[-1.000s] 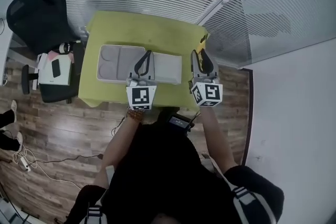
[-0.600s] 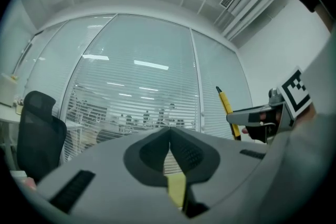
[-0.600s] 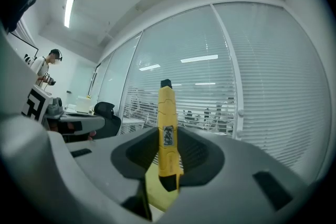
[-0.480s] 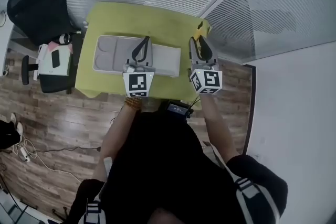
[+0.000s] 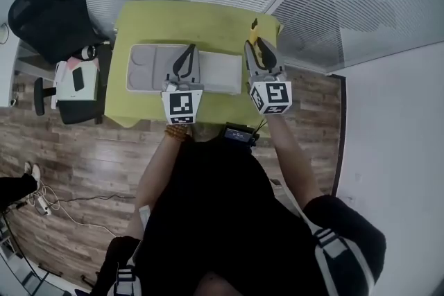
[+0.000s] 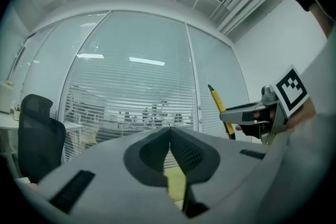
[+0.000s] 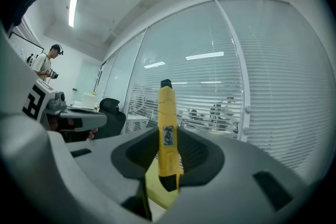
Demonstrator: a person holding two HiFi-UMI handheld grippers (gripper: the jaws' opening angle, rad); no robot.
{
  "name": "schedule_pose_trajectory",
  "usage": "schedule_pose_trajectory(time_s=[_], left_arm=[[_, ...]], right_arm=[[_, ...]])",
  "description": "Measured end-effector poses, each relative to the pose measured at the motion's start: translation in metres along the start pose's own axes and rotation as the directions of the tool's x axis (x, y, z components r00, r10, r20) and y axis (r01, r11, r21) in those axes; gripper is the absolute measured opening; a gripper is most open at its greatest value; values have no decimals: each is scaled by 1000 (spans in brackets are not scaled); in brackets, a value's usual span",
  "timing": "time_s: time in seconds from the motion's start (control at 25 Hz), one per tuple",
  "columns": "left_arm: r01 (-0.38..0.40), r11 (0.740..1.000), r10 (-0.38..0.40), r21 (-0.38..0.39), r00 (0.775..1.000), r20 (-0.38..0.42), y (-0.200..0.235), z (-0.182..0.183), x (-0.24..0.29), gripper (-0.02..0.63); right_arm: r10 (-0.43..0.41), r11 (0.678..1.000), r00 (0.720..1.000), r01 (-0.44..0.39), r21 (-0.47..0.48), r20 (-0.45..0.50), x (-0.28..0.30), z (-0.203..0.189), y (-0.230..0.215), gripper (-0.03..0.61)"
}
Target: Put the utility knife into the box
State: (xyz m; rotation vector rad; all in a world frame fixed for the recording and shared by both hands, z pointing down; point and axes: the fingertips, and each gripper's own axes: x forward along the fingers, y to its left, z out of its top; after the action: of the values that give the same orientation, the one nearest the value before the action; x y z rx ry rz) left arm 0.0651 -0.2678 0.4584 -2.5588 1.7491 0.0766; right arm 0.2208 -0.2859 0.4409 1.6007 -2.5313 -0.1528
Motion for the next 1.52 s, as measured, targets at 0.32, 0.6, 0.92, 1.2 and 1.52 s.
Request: schedule_pose_trajectory(time_s=[0.32,0.6,0.92,1.2,1.52], left_arm=[[0,1000,-1,-1,1000,-17,12,-9,1,12],[-14,1000,14,-9,1000,-26,20,-13,-1,12],[-16,1000,15,-10,998,-53,24,-24,-3,12],[-13,1000,13,1,998,-66,23,-28,-1,12],[-1,1000,1,3,995,-97,27,-38,1,12]], right_arm=[[20,1000,999,-20,-13,-42,13,-19,12,106],[49,998,995,-53,-37,-89,18,-41,23,106],[86,995,985,-94,-45,-147,26,-69,37,107],[111,991,977,-122,-50,-182,33,-89,41,106],[142,985,957,-160,-56,-252,41,-123,50,106]])
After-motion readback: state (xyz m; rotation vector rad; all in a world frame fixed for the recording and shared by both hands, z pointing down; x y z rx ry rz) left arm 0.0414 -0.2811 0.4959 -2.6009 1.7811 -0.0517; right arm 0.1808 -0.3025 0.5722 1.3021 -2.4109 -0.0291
